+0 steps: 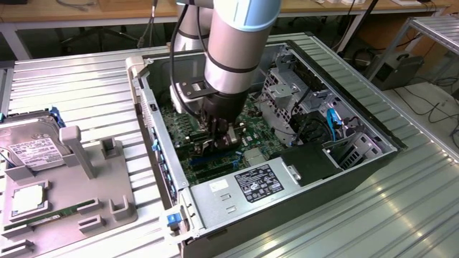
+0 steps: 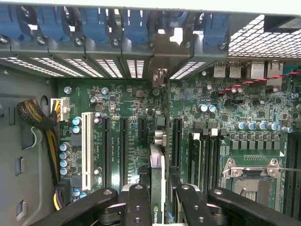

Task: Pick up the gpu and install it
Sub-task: 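Insert the gpu into the slot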

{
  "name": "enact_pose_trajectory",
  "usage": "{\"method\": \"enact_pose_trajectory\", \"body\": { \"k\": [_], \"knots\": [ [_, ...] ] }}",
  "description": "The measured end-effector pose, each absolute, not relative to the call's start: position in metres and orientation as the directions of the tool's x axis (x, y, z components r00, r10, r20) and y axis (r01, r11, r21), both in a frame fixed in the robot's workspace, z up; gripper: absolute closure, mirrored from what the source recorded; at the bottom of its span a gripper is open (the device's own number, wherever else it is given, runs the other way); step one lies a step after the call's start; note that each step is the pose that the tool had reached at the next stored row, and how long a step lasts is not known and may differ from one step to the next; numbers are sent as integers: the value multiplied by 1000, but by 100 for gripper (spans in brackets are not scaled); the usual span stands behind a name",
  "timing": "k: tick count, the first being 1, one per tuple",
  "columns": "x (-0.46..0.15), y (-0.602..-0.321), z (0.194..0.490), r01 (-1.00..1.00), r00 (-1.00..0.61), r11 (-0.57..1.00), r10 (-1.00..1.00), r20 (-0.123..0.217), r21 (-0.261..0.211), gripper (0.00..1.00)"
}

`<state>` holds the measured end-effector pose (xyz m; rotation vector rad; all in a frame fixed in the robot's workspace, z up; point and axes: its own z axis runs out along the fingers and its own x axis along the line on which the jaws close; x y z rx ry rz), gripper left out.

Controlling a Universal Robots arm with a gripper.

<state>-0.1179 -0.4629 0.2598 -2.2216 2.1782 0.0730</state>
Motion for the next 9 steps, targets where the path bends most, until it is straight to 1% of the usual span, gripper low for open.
{"method": "enact_pose_trajectory", "body": {
  "k": [9],
  "knots": [
    [-121, -463, 258, -1000, 20, -20, -998, -54, 9, 74]
  ]
}}
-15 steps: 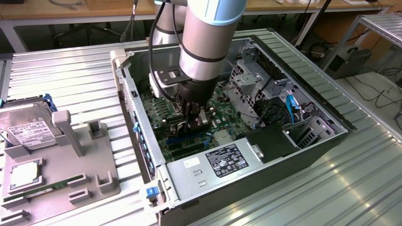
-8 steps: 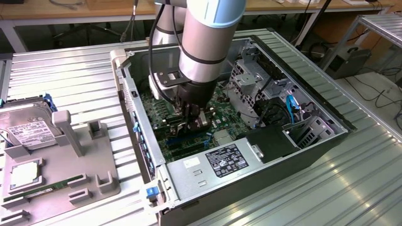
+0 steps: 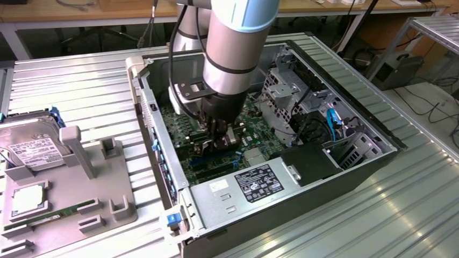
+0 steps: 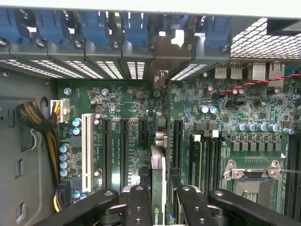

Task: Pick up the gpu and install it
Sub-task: 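Insert the gpu into the slot, then press down on the gpu until it lock into place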

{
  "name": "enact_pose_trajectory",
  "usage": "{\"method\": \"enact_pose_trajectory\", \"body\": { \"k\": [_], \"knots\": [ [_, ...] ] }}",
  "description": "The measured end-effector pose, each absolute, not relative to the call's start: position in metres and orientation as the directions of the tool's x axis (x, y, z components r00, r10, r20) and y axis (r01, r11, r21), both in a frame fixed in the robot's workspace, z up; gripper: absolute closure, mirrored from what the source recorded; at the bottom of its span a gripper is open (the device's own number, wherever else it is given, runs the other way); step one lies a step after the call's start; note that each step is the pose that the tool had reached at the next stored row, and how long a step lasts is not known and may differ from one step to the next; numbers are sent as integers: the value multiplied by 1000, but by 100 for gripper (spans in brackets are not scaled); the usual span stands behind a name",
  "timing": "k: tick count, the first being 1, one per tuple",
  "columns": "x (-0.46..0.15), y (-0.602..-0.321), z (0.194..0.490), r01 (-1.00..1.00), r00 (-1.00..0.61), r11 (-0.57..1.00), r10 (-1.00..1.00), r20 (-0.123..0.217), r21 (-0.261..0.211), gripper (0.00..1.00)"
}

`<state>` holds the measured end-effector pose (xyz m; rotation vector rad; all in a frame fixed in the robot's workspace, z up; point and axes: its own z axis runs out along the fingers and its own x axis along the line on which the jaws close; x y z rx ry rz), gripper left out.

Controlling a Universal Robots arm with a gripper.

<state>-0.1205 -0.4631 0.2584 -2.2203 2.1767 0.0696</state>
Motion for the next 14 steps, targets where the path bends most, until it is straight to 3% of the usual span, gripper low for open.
{"method": "enact_pose_trajectory", "body": {
  "k": [4, 7, 14],
  "knots": [
    [-121, -463, 258, -1000, 19, -20, -998, -55, 8, 73],
    [-121, -463, 258, -1000, 19, -20, -998, -54, 8, 60],
    [-121, -463, 278, -1000, 20, -20, -998, -54, 8, 60]
  ]
}}
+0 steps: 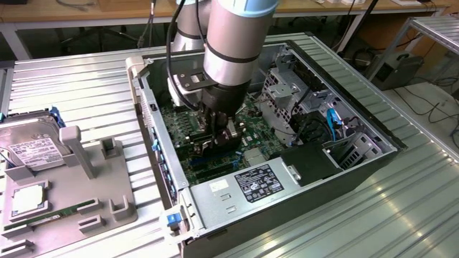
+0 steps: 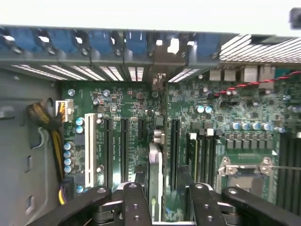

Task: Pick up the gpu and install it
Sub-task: 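Press down on the gpu until it lock into place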

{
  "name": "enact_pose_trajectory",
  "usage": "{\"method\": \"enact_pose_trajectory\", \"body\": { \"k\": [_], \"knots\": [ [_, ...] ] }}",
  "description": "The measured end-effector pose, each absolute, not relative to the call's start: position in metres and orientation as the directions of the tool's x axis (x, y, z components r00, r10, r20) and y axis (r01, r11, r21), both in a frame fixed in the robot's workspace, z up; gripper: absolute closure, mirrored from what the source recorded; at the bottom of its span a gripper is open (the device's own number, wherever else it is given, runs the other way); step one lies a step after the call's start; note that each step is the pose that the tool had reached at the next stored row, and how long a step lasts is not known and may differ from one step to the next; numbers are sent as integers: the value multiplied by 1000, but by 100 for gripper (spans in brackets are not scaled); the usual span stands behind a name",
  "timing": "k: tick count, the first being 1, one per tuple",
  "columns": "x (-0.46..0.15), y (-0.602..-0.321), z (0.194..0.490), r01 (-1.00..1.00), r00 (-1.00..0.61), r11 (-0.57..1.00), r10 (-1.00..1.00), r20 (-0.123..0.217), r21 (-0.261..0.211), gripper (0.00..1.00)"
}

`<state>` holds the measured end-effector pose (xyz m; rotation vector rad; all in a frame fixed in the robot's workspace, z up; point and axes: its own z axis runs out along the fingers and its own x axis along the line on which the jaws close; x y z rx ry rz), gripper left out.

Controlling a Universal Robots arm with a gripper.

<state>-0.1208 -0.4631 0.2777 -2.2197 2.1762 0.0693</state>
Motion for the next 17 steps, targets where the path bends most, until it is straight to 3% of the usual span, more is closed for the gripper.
{"method": "enact_pose_trajectory", "body": {
  "k": [4, 6, 7, 9, 17],
  "knots": [
    [-122, -461, 282, -1000, 20, -20, -998, -54, 8, 61],
    [-125, -459, 282, -1000, 20, -20, -998, -52, 8, 75],
    [-126, -459, 282, -1000, 20, -20, -999, -51, 7, 75],
    [-129, -457, 282, -1000, 20, -20, -999, -48, 6, 87],
    [-132, -455, 274, -1000, 22, -22, -999, -46, 1, 89]
  ]
}}
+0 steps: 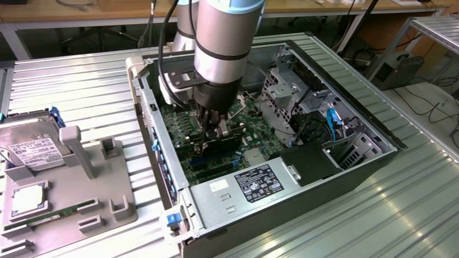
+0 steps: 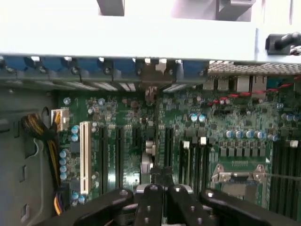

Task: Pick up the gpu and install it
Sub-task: 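Press down on the gpu until it lock into place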

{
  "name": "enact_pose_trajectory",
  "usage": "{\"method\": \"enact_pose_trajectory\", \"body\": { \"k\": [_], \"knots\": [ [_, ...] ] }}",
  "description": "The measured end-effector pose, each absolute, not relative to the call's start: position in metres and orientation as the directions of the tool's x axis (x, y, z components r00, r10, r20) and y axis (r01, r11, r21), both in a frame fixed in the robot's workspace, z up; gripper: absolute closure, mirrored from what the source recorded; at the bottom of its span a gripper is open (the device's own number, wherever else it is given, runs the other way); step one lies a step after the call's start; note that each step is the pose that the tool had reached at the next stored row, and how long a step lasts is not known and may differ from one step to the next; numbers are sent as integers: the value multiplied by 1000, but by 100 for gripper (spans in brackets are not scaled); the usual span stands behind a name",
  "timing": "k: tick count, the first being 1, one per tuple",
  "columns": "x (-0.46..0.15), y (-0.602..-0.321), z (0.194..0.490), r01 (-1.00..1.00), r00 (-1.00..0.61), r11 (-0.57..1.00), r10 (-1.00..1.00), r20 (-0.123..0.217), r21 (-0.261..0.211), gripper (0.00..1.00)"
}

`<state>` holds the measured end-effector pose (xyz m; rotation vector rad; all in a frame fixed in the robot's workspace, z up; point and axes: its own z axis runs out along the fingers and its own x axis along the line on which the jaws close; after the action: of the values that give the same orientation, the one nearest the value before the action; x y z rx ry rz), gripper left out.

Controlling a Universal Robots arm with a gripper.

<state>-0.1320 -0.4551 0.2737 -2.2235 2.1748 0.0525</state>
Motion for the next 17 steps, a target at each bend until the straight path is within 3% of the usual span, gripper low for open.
{"method": "enact_pose_trajectory", "body": {
  "k": [6, 12, 17],
  "knots": [
    [-132, -455, 271, -1000, 23, -23, -999, -47, 1, 89],
    [-132, -453, 305, -1000, 23, -23, -999, -47, 1, 89],
    [-132, -453, 306, -1000, 23, -23, -999, -47, 1, 89]
  ]
}}
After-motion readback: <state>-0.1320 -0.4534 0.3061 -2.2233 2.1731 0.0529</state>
